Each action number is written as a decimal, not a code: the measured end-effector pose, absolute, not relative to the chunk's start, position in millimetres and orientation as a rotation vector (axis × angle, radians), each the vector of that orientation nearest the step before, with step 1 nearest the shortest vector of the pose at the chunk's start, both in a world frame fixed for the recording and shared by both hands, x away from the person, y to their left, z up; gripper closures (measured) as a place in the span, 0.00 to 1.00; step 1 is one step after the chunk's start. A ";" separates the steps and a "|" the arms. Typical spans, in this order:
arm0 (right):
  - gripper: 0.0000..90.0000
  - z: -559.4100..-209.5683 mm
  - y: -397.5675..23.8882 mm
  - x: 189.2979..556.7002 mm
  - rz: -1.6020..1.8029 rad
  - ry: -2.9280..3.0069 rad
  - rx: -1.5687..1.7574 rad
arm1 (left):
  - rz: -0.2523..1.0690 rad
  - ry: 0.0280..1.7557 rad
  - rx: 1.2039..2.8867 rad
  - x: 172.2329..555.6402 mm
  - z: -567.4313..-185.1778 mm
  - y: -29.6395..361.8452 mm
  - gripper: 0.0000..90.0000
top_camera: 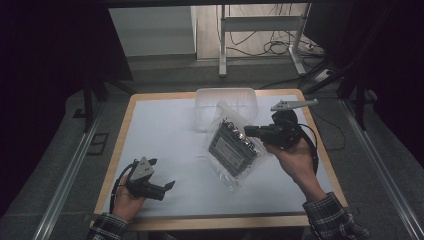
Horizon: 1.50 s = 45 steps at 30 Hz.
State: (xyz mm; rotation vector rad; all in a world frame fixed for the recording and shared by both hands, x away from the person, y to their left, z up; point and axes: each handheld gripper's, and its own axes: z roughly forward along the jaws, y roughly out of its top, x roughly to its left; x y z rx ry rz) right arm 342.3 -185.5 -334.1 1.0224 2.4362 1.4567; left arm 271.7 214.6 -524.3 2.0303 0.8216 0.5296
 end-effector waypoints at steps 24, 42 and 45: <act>0.99 -299.2 -190.3 381.3 1.450 2.365 1.025 | 0.479 0.847 2.058 273.0 -524.9 213.2 0.00; 0.99 -280.5 -182.8 415.8 1.462 2.319 1.063 | 0.459 0.853 2.047 273.3 -524.9 213.5 0.00; 0.99 -279.4 -181.0 421.6 1.462 2.318 1.067 | 0.461 0.849 2.046 273.3 -525.0 213.5 0.00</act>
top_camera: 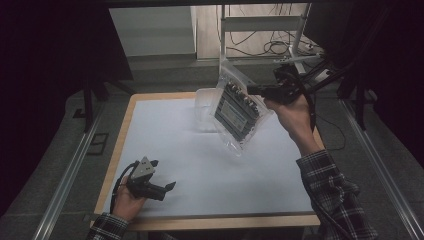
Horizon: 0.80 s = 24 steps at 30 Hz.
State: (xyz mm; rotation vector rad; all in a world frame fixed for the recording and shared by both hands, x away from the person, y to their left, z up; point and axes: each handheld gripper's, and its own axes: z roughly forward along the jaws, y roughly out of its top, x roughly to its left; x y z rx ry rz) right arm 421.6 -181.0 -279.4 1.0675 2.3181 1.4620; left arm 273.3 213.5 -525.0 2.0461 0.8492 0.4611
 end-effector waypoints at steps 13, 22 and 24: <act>0.99 -277.5 -175.6 447.8 1.470 2.299 1.094 | 0.462 0.848 2.047 273.3 -525.0 213.6 0.01; 0.99 -279.0 -172.6 464.1 1.463 2.289 1.111 | 0.459 0.847 2.044 273.4 -525.1 213.4 0.01; 0.99 -278.4 -171.2 470.4 1.467 2.286 1.109 | 0.459 0.846 2.045 273.5 -525.1 213.4 0.01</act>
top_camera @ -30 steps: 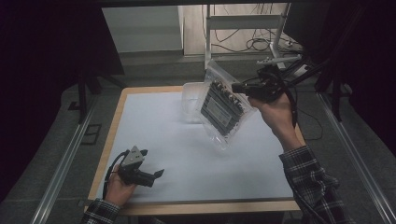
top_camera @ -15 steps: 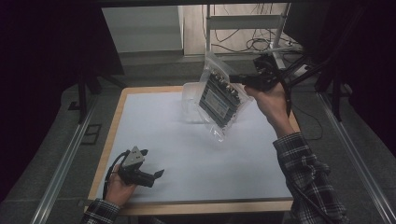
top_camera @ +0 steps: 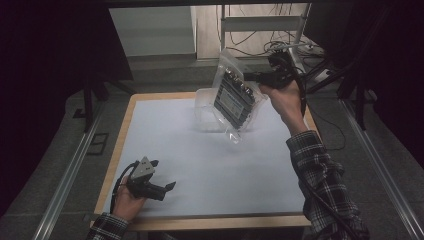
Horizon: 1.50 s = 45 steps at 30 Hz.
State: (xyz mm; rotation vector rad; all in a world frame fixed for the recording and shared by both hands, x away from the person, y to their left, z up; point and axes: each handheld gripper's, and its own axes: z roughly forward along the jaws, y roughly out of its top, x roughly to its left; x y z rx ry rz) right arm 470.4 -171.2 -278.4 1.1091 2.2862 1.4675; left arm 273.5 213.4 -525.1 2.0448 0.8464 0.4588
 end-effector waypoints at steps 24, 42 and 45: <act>0.99 -266.5 -148.1 513.5 1.440 2.264 1.092 | 0.451 0.831 2.042 272.8 -524.6 212.9 0.01; 0.99 -270.0 -134.8 543.4 1.386 2.250 1.080 | 0.472 0.840 2.025 272.7 -524.3 214.1 0.00; 0.99 -271.8 -132.0 548.3 1.371 2.251 1.073 | 0.473 0.838 2.026 272.6 -524.5 213.8 0.00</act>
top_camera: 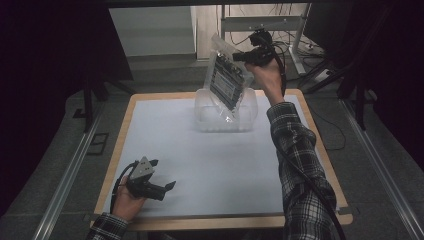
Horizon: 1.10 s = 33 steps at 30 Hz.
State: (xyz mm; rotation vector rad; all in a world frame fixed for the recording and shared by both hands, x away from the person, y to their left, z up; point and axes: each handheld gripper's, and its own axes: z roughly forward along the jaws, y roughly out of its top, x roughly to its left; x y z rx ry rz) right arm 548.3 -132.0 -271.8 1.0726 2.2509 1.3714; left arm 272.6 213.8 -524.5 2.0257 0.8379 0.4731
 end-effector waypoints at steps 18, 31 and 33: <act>0.99 -286.6 -120.9 564.2 1.328 2.262 1.061 | 0.474 0.838 2.033 272.8 -524.9 213.7 0.00; 0.99 -304.0 -104.6 570.6 1.290 2.302 1.045 | 0.468 0.835 2.038 273.0 -525.2 213.2 0.00; 0.99 -307.0 -103.0 572.4 1.292 2.306 1.050 | 0.467 0.834 2.038 273.0 -525.3 213.2 0.00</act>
